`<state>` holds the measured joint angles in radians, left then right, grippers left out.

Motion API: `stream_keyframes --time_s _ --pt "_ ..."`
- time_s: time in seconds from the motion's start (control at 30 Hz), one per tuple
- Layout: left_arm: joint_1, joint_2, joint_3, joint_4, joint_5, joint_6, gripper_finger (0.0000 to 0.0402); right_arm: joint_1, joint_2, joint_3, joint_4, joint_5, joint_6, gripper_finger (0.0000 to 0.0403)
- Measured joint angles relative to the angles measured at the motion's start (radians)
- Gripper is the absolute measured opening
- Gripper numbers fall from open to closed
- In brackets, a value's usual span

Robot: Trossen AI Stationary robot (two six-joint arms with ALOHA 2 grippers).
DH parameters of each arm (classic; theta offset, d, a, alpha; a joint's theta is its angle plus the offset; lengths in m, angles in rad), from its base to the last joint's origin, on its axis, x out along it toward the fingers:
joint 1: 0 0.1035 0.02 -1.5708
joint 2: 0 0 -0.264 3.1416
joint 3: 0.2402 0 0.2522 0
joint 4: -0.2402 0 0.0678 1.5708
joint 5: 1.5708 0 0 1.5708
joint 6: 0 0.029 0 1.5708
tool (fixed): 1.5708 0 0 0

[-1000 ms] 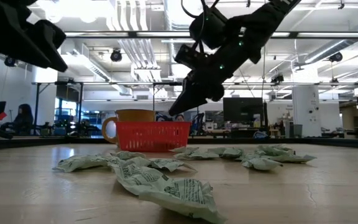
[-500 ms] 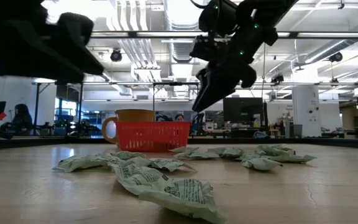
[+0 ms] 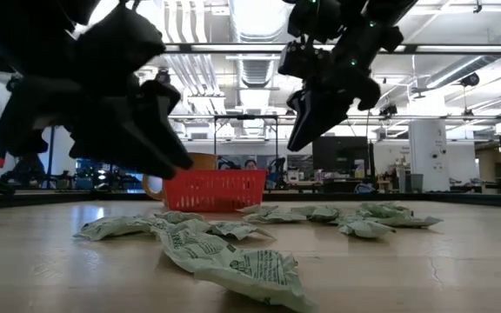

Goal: Pick and place Stevia / Truvia into bins
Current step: Put the gray stevia packet into the red basket

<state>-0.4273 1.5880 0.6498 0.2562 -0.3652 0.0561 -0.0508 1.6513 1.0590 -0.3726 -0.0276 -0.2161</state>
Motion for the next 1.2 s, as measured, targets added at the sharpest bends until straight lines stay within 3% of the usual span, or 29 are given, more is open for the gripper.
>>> stream_keyframes --time_s 0.17,0.83,0.97,1.2 --pt "0.014 0.009 0.012 -0.068 0.016 -0.045 0.0153 0.013 -0.026 -0.021 0.008 0.0 0.0 0.0068" --pt "0.091 0.09 0.017 -0.054 0.115 -0.078 0.015 0.016 -0.068 -0.062 0.01 0.0 0.037 0.0066" --pt "0.094 0.088 0.015 -0.054 0.132 -0.079 0.0125 0.016 -0.068 -0.063 0.01 0.0 0.037 0.0068" --pt "0.094 0.087 0.015 -0.059 0.155 -0.068 0.0042 0.016 -0.068 -0.063 0.01 0.0 0.04 0.0064"
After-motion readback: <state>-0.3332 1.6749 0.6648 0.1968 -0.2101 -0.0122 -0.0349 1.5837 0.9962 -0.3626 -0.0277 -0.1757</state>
